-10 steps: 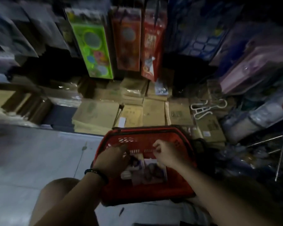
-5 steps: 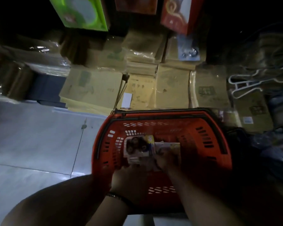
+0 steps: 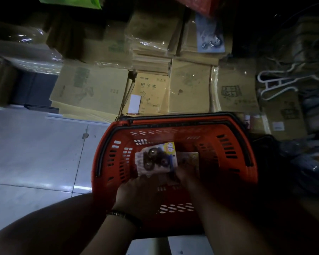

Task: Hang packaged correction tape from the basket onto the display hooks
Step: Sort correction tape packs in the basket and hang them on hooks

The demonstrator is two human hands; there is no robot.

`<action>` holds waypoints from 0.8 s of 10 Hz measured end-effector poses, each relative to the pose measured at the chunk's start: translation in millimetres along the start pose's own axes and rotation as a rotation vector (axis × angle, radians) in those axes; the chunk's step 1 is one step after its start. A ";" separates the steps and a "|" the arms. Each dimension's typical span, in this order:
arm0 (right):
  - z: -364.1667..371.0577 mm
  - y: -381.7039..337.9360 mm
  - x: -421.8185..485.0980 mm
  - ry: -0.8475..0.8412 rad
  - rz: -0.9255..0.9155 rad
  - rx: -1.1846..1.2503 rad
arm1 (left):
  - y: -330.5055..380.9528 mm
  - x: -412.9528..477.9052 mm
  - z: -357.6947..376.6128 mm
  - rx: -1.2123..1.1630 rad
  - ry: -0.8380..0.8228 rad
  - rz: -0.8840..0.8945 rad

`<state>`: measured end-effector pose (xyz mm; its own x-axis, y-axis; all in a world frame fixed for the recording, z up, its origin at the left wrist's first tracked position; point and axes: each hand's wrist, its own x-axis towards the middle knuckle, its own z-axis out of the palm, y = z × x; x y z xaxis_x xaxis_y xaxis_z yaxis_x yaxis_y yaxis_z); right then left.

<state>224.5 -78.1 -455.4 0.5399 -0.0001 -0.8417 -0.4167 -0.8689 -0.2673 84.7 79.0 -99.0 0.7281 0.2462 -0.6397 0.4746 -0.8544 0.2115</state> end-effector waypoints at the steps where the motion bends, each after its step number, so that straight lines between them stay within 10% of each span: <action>1: -64.7 -50.2 -116.1 0.102 0.006 -0.135 | -8.6 9.2 8.7 0.018 0.000 0.029; 8: -60.7 -49.7 -66.2 0.118 -0.671 -0.940 | -10.1 21.6 18.6 -0.047 -0.063 0.047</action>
<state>253.8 -65.0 -358.0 0.5322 0.5965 -0.6008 0.6599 -0.7369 -0.1471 86.5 84.4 -128.7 0.7182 0.1756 -0.6734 0.4644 -0.8416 0.2758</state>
